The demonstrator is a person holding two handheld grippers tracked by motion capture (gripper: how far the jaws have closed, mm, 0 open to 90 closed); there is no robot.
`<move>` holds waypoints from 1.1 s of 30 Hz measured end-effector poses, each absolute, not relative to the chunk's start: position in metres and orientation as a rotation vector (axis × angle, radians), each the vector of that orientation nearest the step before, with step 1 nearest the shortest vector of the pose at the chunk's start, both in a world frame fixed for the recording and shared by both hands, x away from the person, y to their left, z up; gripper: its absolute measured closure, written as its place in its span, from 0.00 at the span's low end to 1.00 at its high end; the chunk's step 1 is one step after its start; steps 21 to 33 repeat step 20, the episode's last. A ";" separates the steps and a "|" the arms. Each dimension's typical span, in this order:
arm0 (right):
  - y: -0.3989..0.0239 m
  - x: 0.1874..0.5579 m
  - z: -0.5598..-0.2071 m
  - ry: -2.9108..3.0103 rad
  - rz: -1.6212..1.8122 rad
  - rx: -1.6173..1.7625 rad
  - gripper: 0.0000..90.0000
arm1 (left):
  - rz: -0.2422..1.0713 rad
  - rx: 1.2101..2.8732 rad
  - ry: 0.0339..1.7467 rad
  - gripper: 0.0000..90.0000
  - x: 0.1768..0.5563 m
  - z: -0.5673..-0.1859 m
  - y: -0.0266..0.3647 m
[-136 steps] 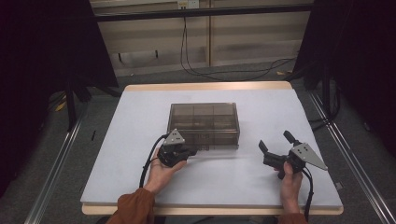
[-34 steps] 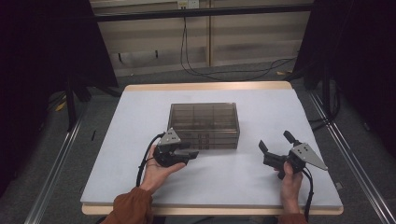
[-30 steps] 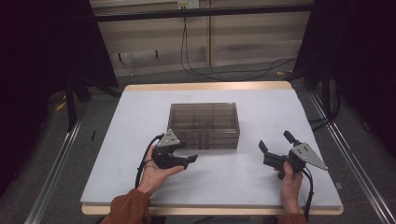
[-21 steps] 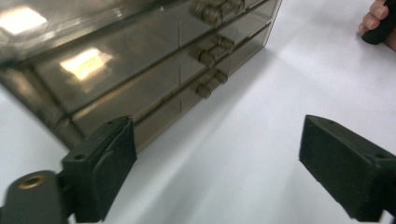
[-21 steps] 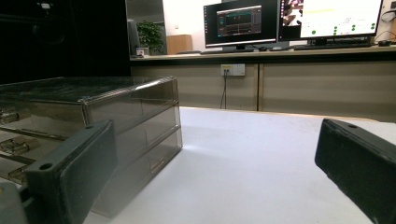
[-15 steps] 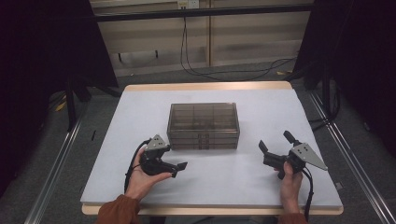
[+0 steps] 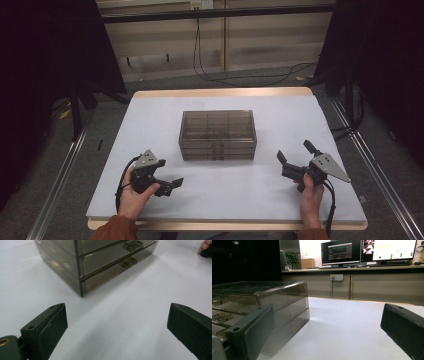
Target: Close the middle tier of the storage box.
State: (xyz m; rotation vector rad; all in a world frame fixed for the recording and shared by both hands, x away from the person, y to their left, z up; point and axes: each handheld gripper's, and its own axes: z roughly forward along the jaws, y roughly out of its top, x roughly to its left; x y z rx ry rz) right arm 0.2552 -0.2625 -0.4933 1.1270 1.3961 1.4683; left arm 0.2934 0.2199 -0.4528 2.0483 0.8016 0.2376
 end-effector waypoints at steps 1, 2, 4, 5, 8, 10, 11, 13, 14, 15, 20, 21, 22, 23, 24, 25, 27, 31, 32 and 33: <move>-0.263 0.255 -0.493 1.397 1.468 1.126 0.00 | 0.249 2.043 0.818 0.03 0.292 -0.454 0.224; -0.263 0.255 -0.493 1.396 1.467 1.129 0.00 | 0.253 2.035 0.830 0.03 0.292 -0.456 0.226; -0.263 0.255 -0.493 1.395 1.467 1.130 0.00 | 0.252 2.028 0.847 0.03 0.291 -0.458 0.230; -0.263 0.255 -0.493 1.395 1.468 1.133 0.00 | 0.248 2.026 0.852 0.03 0.290 -0.459 0.231; -0.263 0.255 -0.493 1.394 1.471 1.130 0.00 | 0.261 2.009 0.872 0.04 0.288 -0.460 0.238; -0.262 0.255 -0.493 1.393 1.471 1.131 0.00 | 0.269 1.984 0.896 0.04 0.290 -0.462 0.245; -0.263 0.255 -0.493 1.393 1.470 1.128 0.00 | 0.281 1.966 0.923 0.04 0.290 -0.464 0.249; -0.263 0.255 -0.493 1.393 1.467 1.130 0.00 | 0.307 1.963 0.950 0.04 0.291 -0.468 0.254; -0.263 0.255 -0.493 1.394 1.471 1.129 0.00 | 0.311 1.968 0.959 0.04 0.292 -0.469 0.256; -0.263 0.255 -0.493 1.392 1.469 1.132 0.00 | 0.323 1.958 0.989 0.04 0.292 -0.470 0.257; -0.263 0.255 -0.493 1.398 1.473 1.124 0.00 | 0.349 1.958 1.019 0.05 0.293 -0.470 0.259; -0.263 0.255 -0.493 1.398 1.473 1.124 0.00 | 0.349 1.958 1.019 0.05 0.293 -0.470 0.259; -0.263 0.255 -0.493 1.398 1.473 1.124 0.00 | 0.349 1.958 1.019 0.05 0.293 -0.470 0.259; -0.263 0.255 -0.493 1.398 1.473 1.124 0.00 | 0.349 1.958 1.019 0.05 0.293 -0.470 0.259; -0.263 0.255 -0.493 1.398 1.473 1.124 0.00 | 0.349 1.958 1.019 0.05 0.293 -0.470 0.259; -0.263 0.255 -0.493 1.398 1.473 1.124 0.00 | 0.349 1.958 1.019 0.05 0.293 -0.470 0.259; -0.263 0.255 -0.493 1.398 1.473 1.124 0.00 | 0.349 1.958 1.019 0.05 0.293 -0.470 0.259; -0.263 0.255 -0.493 1.398 1.473 1.124 0.00 | 0.349 1.958 1.019 0.05 0.293 -0.470 0.259; -0.263 0.255 -0.493 1.398 1.473 1.124 0.00 | 0.349 1.958 1.019 0.05 0.293 -0.470 0.259; -0.263 0.255 -0.493 1.398 1.473 1.124 0.00 | 0.349 1.958 1.019 0.05 0.293 -0.470 0.259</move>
